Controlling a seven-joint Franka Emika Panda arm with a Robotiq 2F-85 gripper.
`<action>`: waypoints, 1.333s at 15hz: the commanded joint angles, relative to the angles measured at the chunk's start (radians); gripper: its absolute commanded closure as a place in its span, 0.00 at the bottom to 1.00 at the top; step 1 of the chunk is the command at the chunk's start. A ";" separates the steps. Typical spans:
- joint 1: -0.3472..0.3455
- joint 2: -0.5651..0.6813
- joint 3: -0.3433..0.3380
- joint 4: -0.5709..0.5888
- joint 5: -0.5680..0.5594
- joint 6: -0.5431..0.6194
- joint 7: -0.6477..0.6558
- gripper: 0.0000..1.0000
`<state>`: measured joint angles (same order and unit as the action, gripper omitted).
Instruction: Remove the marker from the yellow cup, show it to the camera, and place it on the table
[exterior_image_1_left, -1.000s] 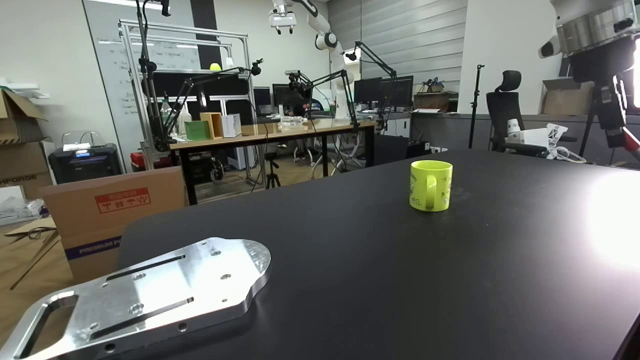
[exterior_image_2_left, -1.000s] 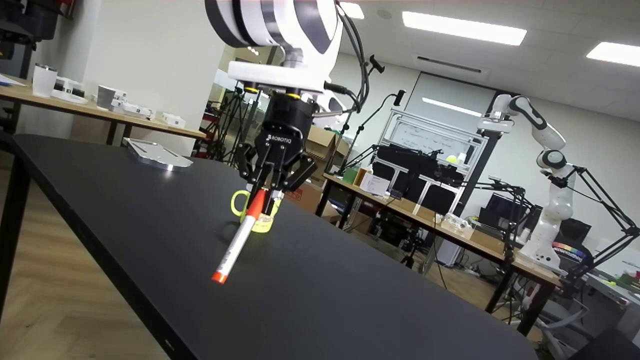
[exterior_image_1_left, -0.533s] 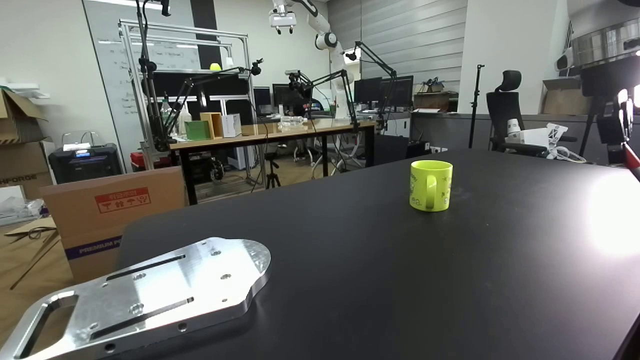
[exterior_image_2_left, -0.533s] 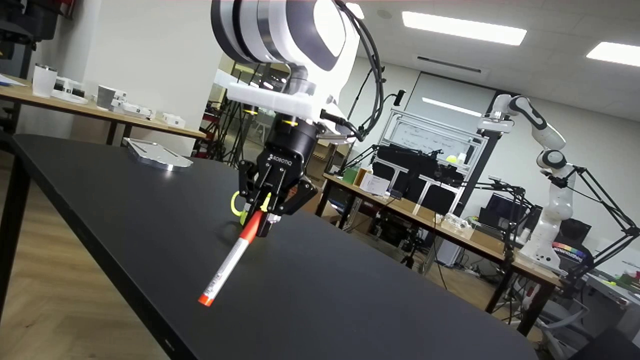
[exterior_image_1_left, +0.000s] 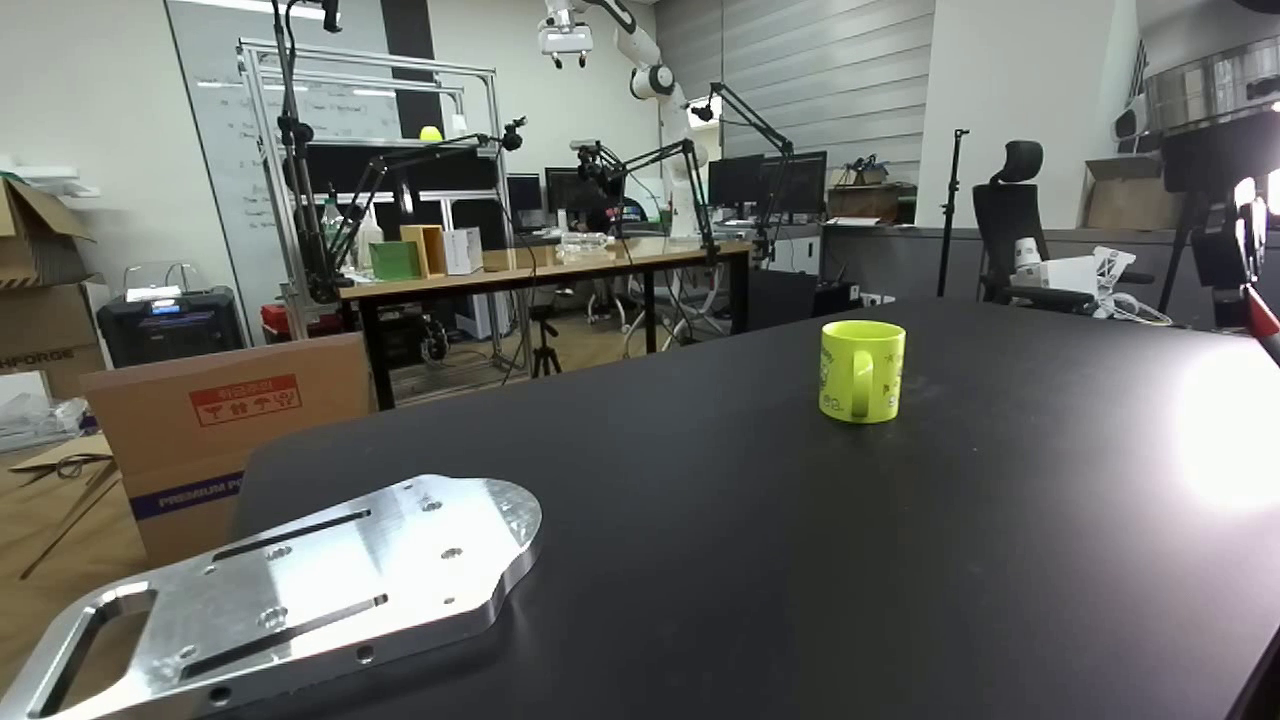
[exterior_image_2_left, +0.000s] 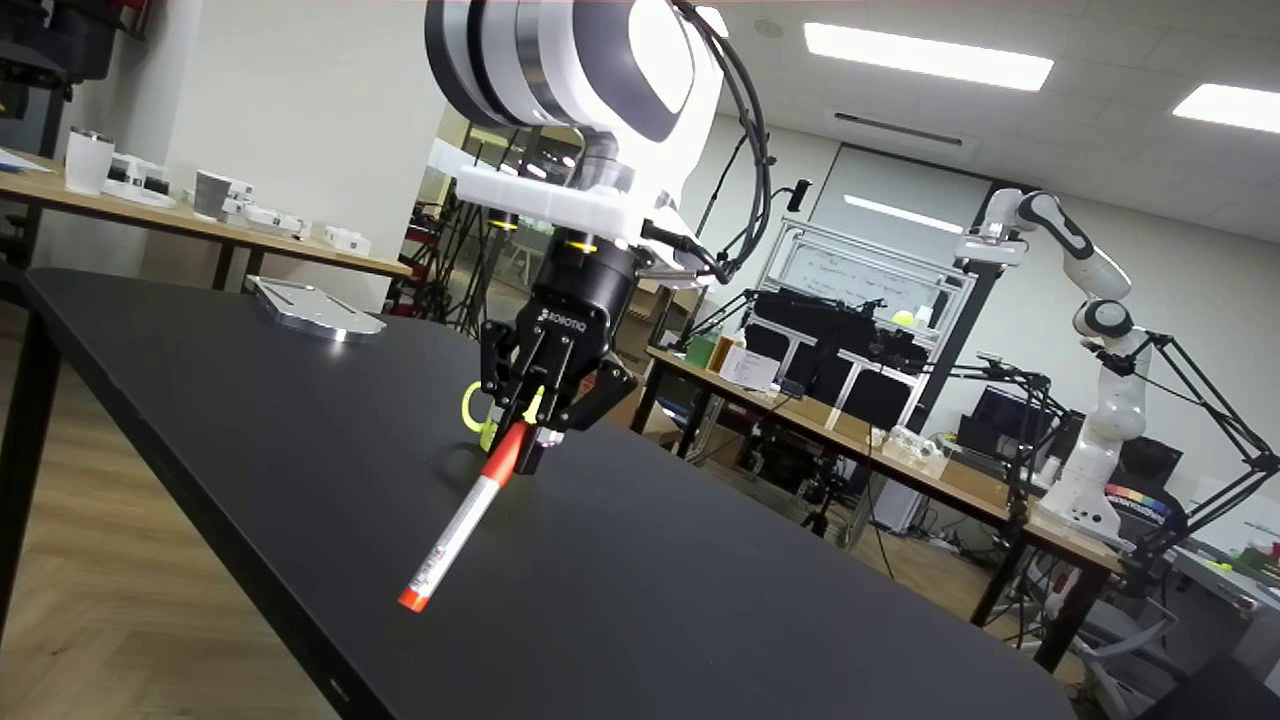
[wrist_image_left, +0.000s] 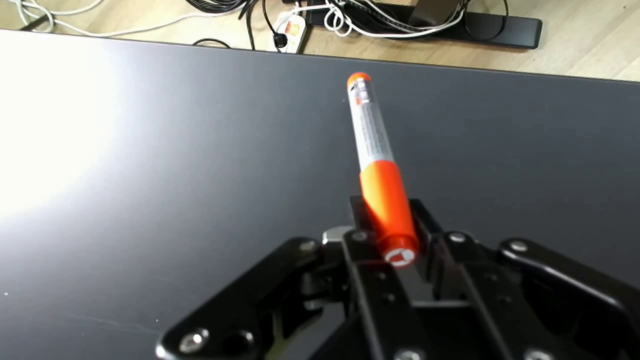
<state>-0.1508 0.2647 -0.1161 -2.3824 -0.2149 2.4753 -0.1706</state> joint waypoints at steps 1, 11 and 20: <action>0.006 0.000 -0.005 0.001 0.003 -0.002 -0.002 0.77; 0.003 0.008 -0.002 0.015 0.009 -0.003 -0.014 0.94; -0.066 0.139 -0.008 0.282 0.112 -0.019 -0.089 0.94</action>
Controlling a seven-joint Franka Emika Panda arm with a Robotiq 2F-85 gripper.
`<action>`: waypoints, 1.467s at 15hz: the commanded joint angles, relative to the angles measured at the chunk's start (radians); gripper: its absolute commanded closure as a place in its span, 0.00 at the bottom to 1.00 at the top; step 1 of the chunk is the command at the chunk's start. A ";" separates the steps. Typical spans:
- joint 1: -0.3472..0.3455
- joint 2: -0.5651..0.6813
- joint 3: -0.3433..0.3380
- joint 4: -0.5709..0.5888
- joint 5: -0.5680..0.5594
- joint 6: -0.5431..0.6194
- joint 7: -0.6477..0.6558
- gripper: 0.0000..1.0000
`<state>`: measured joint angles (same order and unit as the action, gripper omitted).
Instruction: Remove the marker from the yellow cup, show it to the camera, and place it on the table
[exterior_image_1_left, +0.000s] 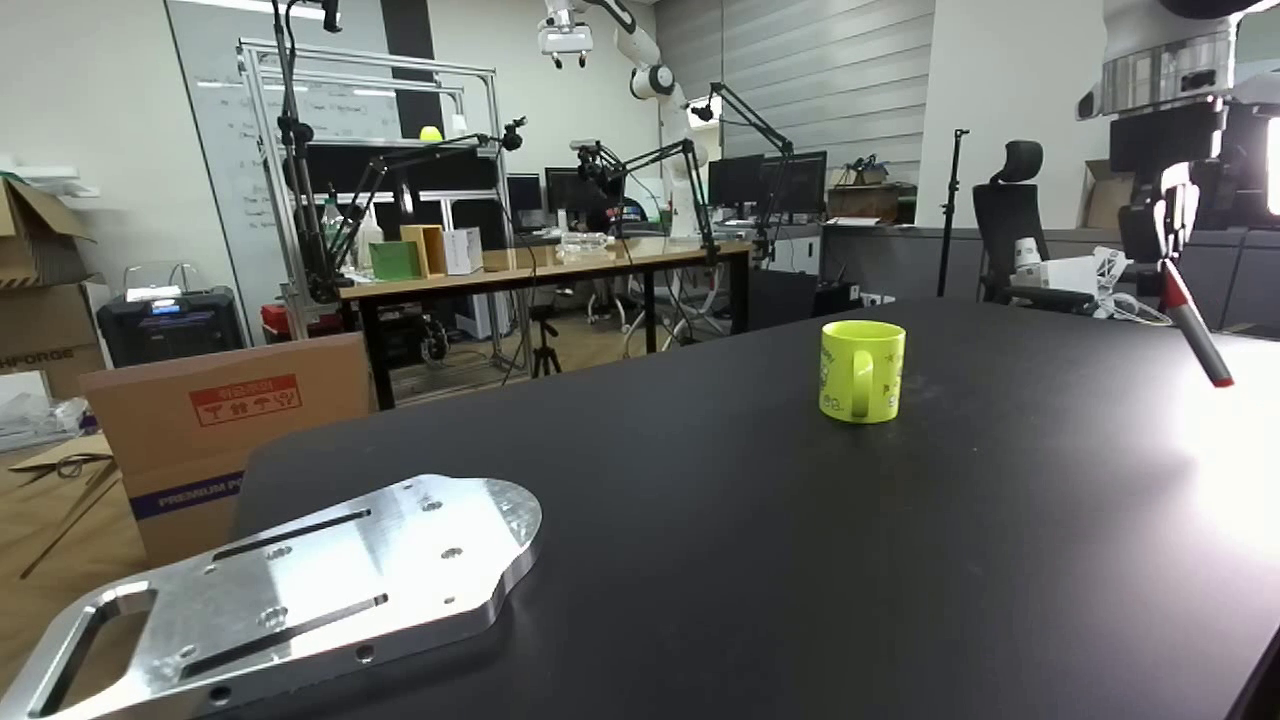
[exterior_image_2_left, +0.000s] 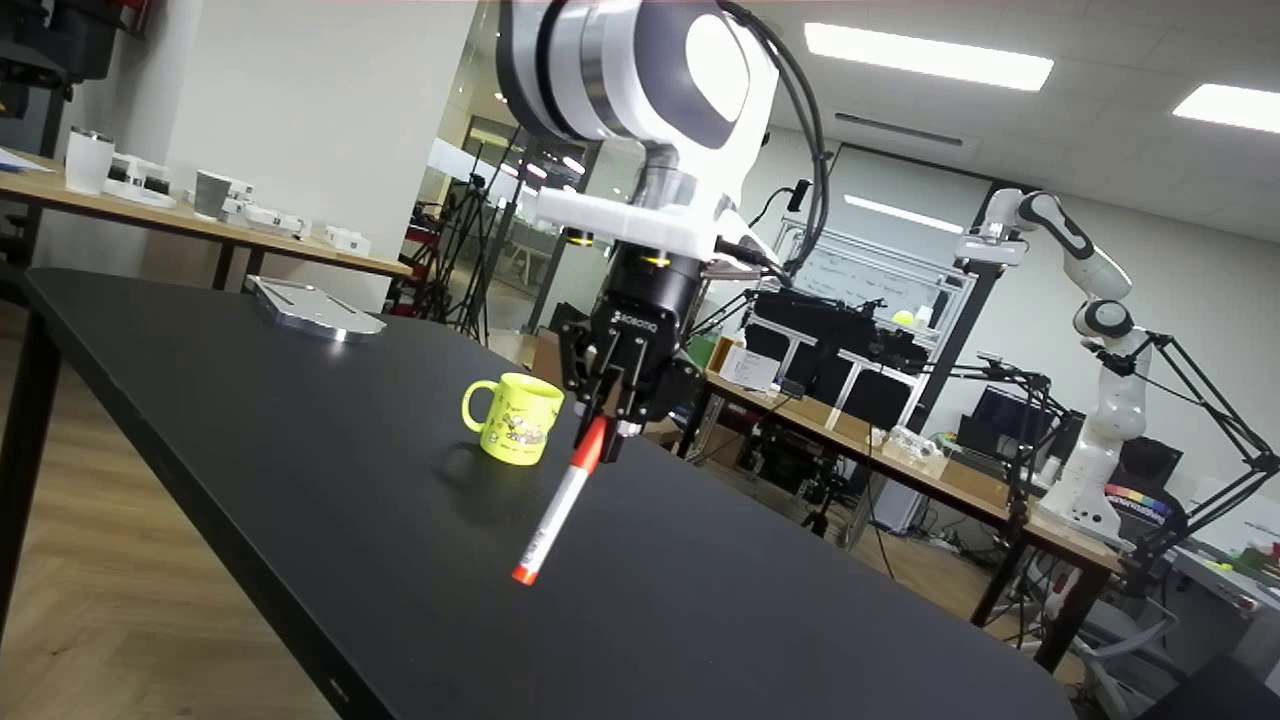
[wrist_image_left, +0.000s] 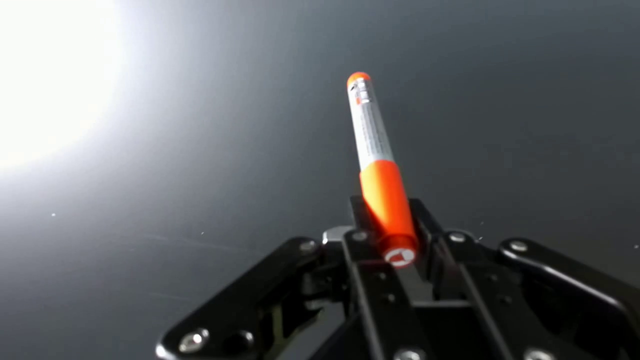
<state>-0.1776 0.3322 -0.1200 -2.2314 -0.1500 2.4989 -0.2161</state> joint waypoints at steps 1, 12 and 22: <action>-0.057 0.098 -0.005 0.177 0.065 -0.054 -0.061 0.94; -0.185 0.399 0.015 0.601 0.157 -0.210 -0.135 0.94; -0.221 0.502 0.026 0.761 0.171 -0.253 -0.146 0.94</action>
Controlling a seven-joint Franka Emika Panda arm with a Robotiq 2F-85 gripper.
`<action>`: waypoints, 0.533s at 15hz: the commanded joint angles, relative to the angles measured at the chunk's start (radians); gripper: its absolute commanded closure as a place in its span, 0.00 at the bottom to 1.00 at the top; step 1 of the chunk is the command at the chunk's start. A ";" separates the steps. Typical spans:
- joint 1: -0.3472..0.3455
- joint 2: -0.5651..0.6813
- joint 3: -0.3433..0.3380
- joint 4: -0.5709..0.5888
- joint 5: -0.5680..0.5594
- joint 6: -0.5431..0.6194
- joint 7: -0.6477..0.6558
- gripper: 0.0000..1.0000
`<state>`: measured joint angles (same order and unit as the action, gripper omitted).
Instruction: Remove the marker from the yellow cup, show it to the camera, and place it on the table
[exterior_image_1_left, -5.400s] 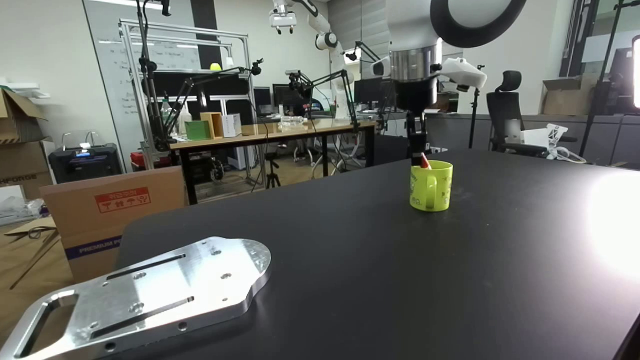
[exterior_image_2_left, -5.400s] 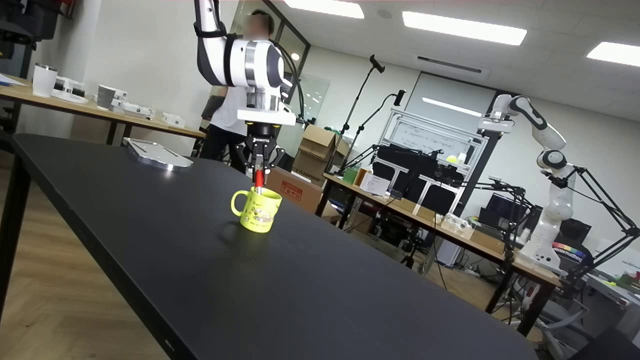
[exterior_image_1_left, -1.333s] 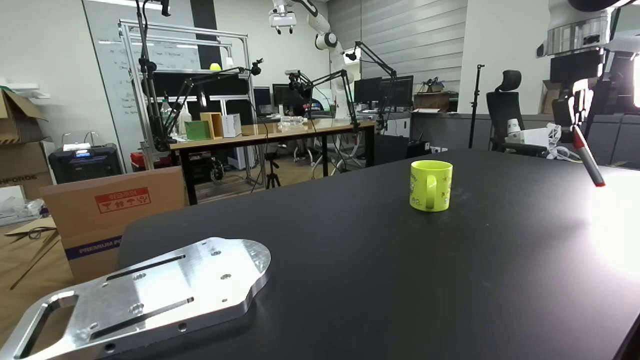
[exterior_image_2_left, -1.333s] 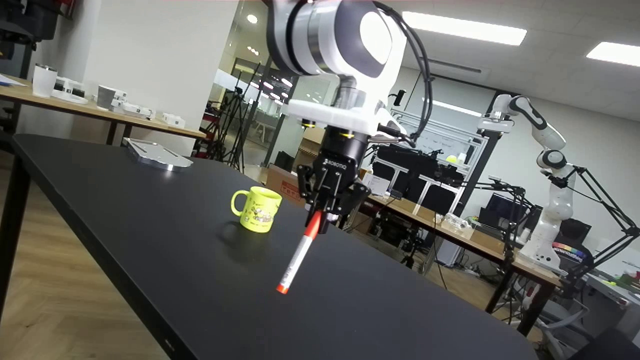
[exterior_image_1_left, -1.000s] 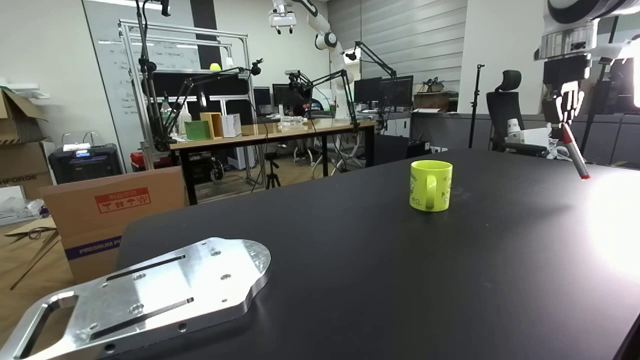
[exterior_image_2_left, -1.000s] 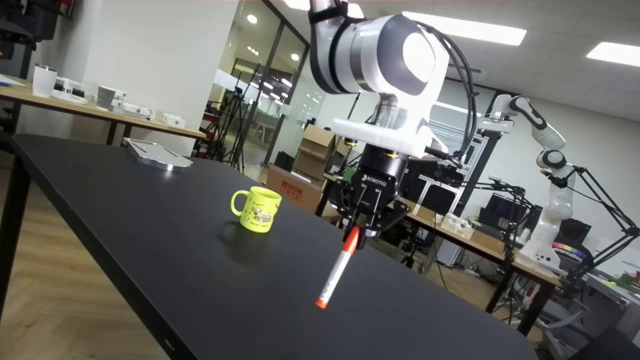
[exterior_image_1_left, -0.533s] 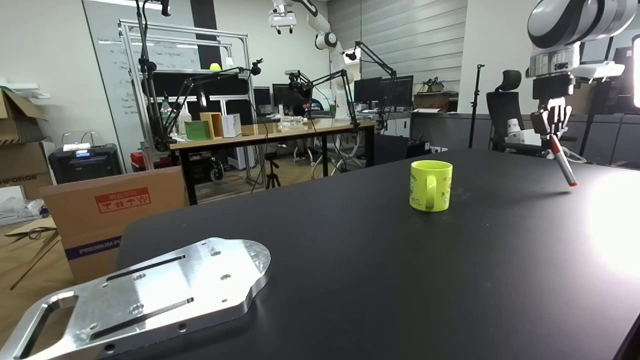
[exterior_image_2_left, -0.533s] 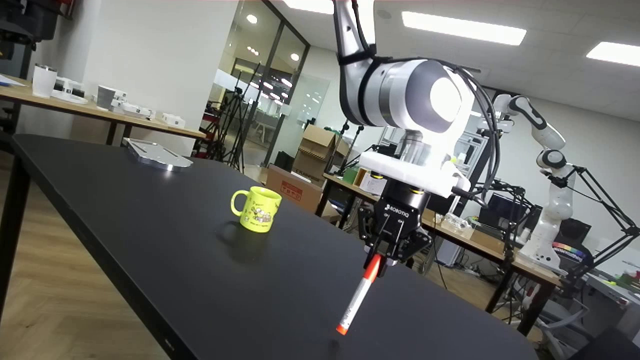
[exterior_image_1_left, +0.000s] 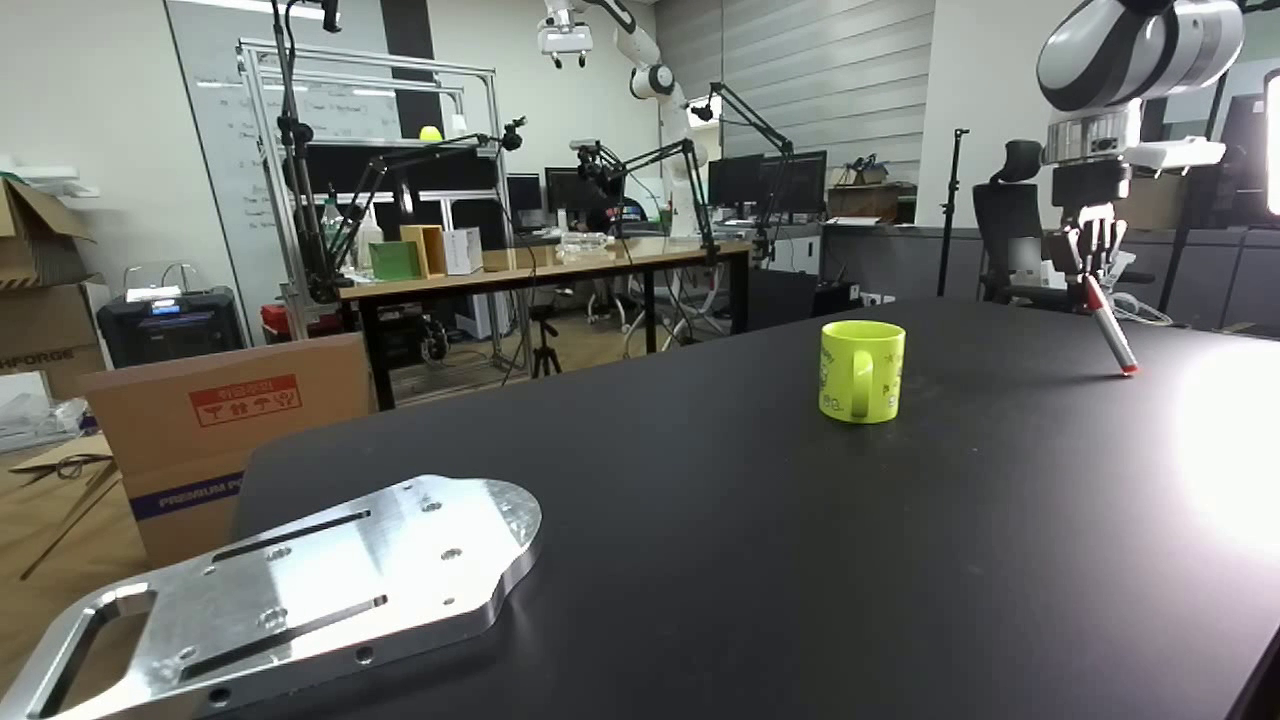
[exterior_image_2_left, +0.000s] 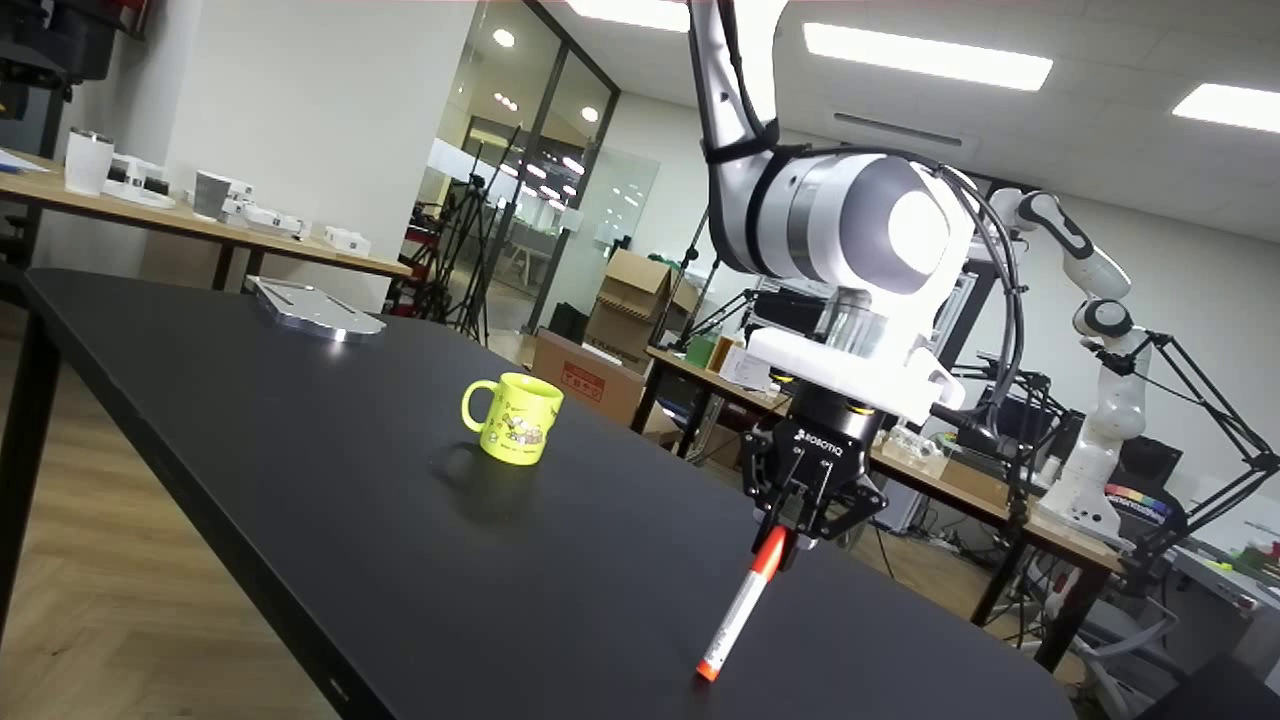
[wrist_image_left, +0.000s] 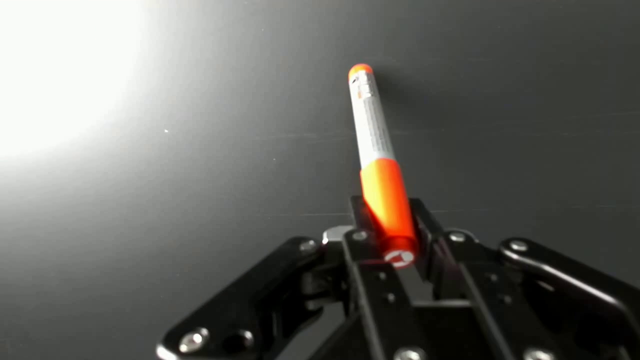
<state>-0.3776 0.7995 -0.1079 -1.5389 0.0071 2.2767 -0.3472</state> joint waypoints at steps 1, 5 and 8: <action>-0.021 0.038 0.013 0.075 0.013 -0.033 -0.013 0.58; -0.017 0.019 0.011 0.054 0.008 -0.027 -0.014 0.33; 0.003 -0.041 -0.002 -0.020 -0.008 0.033 0.006 0.13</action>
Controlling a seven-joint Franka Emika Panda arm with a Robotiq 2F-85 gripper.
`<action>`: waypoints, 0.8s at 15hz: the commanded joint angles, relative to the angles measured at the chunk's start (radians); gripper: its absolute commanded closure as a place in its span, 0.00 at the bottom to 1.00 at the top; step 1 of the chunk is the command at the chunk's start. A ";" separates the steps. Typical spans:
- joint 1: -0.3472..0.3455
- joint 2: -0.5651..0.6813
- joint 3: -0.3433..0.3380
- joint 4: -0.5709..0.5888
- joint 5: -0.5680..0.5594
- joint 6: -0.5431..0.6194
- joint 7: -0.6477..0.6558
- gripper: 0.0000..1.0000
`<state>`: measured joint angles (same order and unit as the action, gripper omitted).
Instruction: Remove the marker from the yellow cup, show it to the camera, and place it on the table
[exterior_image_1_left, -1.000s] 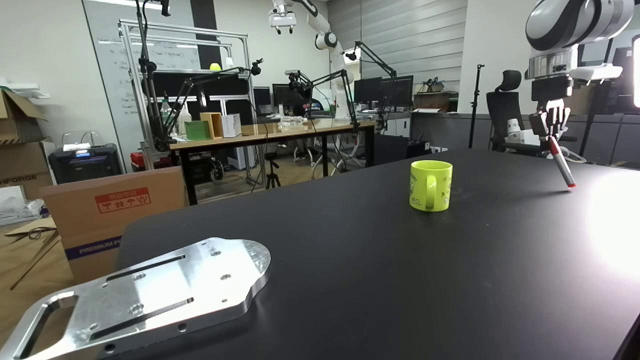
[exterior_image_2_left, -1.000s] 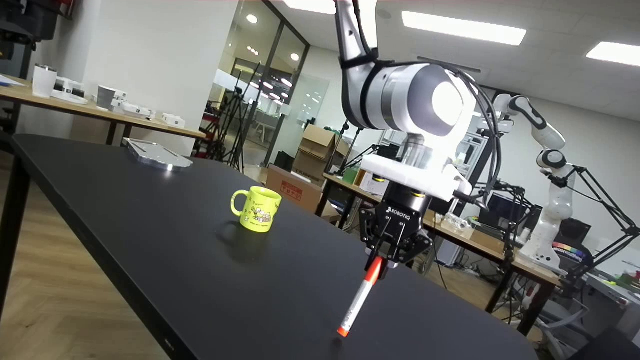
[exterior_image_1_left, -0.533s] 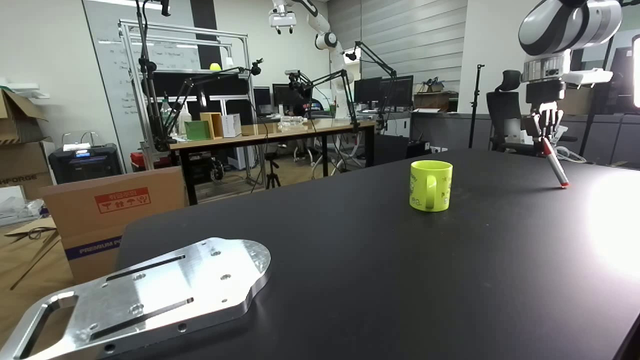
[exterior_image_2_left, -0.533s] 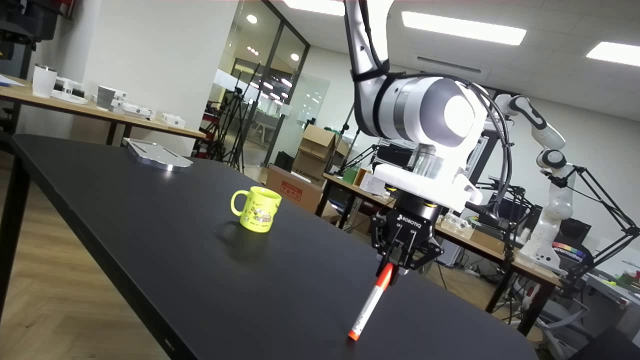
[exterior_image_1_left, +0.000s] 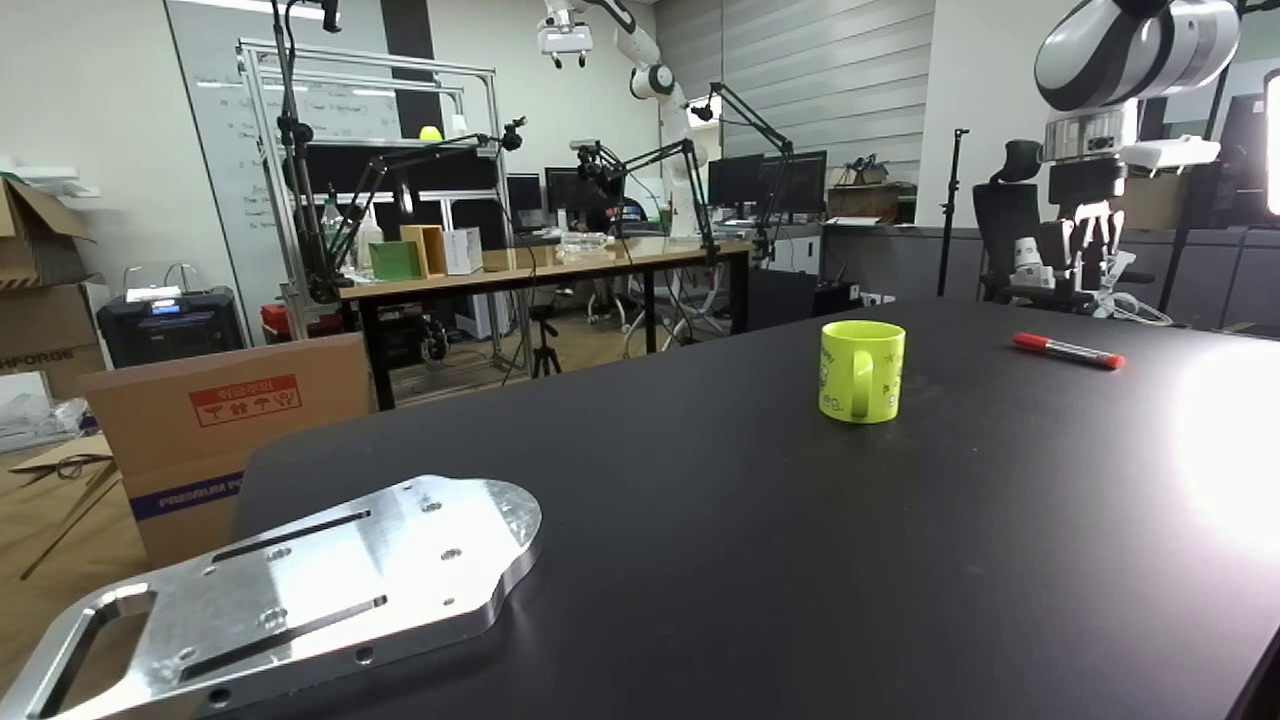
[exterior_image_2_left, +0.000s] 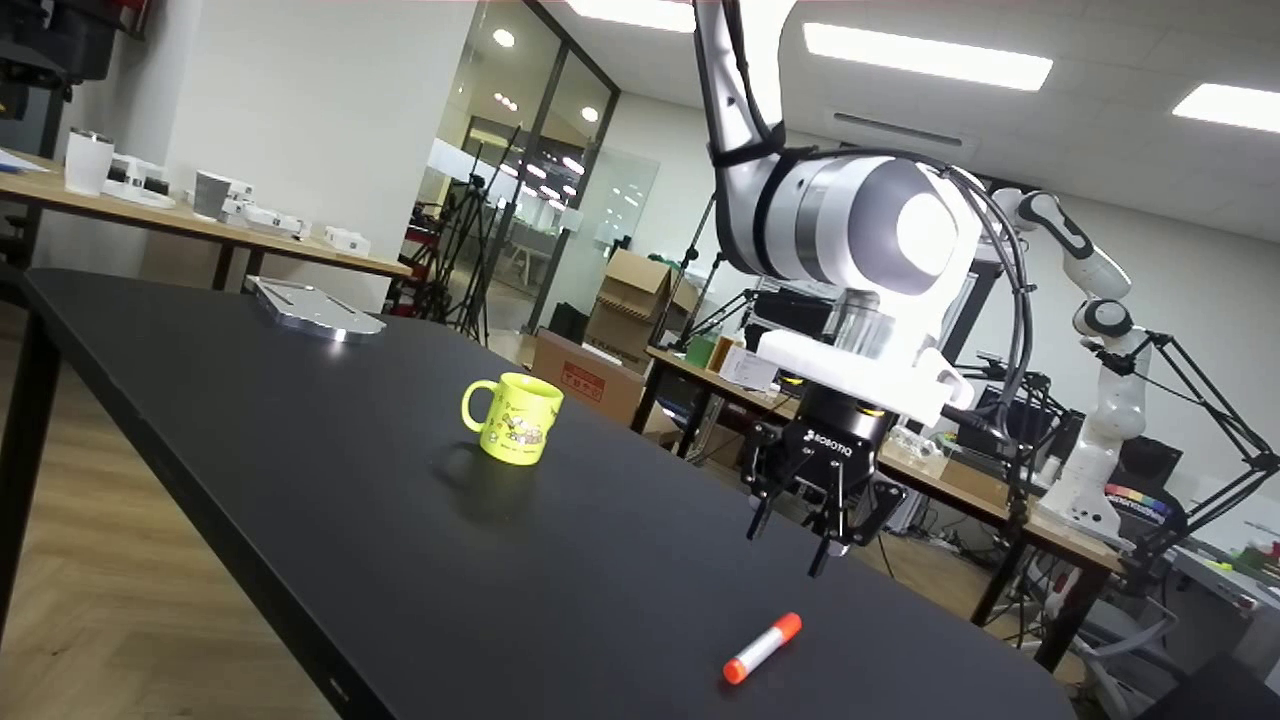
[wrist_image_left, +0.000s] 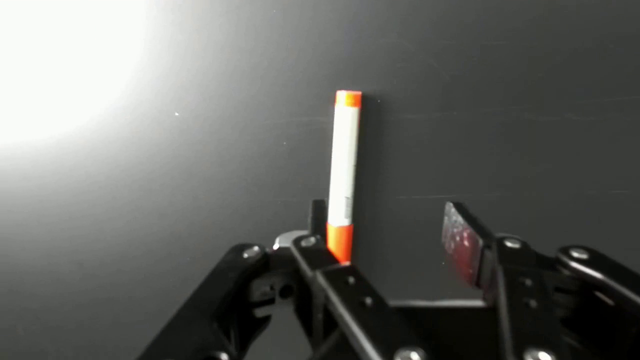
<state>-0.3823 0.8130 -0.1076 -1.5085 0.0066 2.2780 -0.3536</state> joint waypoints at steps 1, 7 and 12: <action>0.017 -0.078 -0.008 -0.078 -0.017 0.053 0.018 0.07; 0.051 -0.259 -0.017 -0.309 -0.037 0.160 0.020 0.00; 0.043 -0.252 -0.007 -0.306 -0.025 0.141 0.001 0.00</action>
<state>-0.3389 0.5610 -0.1143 -1.8167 -0.0184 2.4213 -0.3528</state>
